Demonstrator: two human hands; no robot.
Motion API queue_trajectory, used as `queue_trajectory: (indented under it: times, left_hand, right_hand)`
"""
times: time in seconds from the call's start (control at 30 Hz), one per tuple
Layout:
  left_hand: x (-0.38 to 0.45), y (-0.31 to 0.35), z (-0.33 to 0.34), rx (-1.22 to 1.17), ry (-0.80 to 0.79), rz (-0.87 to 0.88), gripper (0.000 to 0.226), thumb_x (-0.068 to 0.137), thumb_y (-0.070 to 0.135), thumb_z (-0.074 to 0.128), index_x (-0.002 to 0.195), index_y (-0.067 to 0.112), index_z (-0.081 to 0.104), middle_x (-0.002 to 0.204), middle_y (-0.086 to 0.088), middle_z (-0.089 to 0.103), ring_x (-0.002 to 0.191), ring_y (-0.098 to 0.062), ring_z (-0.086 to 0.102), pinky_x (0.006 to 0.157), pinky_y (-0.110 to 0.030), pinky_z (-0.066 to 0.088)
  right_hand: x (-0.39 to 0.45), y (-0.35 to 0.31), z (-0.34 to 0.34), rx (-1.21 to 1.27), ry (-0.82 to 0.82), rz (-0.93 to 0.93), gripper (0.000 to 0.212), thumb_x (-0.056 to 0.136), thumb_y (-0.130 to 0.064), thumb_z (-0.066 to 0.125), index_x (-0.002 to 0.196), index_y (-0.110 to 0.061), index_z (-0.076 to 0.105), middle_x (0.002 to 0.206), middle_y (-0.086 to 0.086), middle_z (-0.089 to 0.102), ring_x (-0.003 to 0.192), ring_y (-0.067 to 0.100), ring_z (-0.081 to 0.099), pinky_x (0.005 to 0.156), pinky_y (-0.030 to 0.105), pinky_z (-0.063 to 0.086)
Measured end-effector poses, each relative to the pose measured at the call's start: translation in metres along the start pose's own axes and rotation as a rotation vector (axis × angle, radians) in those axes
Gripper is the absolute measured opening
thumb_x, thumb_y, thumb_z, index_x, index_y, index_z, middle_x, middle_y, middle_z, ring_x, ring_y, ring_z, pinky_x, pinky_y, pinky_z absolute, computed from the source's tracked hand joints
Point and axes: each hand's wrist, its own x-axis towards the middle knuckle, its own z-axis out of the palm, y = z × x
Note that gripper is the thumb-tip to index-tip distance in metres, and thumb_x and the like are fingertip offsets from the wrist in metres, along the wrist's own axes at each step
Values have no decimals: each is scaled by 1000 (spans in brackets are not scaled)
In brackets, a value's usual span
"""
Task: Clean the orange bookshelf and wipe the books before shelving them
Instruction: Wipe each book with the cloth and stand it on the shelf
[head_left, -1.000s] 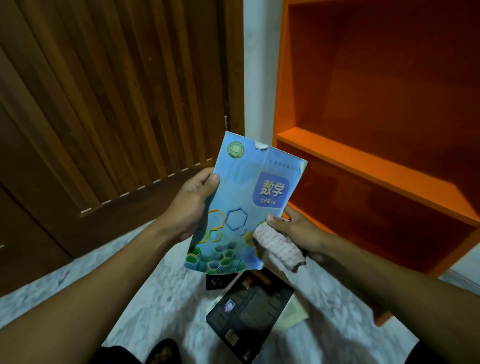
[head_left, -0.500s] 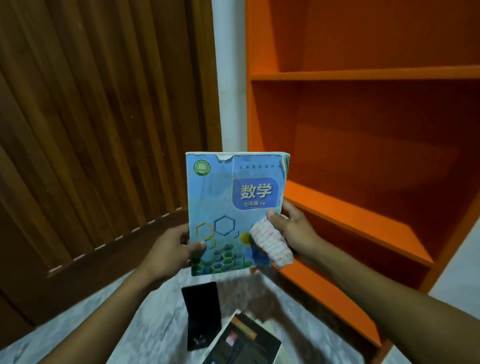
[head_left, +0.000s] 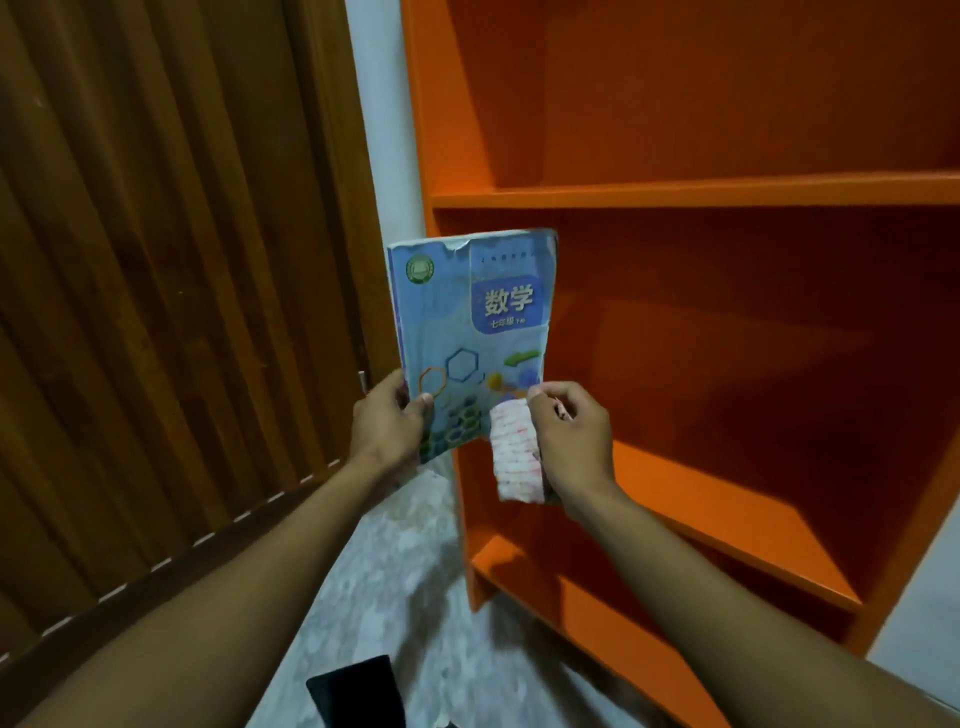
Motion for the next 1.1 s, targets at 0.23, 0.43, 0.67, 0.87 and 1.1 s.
queue_trajectory:
  times: [0.23, 0.43, 0.67, 0.87, 1.1]
  left_hand:
    - [68, -12, 87, 103, 36, -55, 19, 97, 22, 59, 114, 17, 66, 99, -3, 67, 92, -25, 63, 76, -31, 50]
    - [104, -14, 141, 86, 75, -124, 23, 97, 18, 58, 118, 13, 66, 112, -11, 70, 103, -31, 63, 74, -30, 43]
    - [121, -10, 160, 87, 87, -224, 35, 96, 6, 53, 129, 10, 62, 128, -12, 64, 118, -31, 60, 97, -35, 50]
    - [106, -11, 148, 125, 79, -189, 12, 96, 20, 62, 88, 14, 67, 85, -2, 63, 82, -19, 61, 59, -25, 43]
    - [52, -26, 80, 207, 12, -79, 20, 94, 34, 64, 105, 18, 68, 94, -7, 73, 82, -24, 71, 78, -41, 60]
  right_hand:
    - [40, 24, -13, -47, 78, -12, 12, 95, -17, 61, 88, -12, 69, 82, -6, 67, 66, -1, 59, 57, 20, 47]
    - [59, 44, -25, -49, 88, 16, 14, 93, -17, 62, 81, -22, 69, 80, -9, 68, 80, 15, 65, 67, 35, 52]
    - [63, 50, -36, -53, 97, 60, 15, 95, -24, 62, 81, -26, 68, 87, 0, 71, 87, 27, 70, 67, 47, 57]
    - [53, 47, -40, -10, 75, 113, 15, 94, -28, 64, 80, -28, 67, 89, 2, 71, 89, 29, 70, 72, 51, 57]
    - [20, 28, -36, 106, 35, 225, 18, 95, -28, 65, 82, -16, 64, 82, 7, 65, 75, 27, 64, 68, 43, 52]
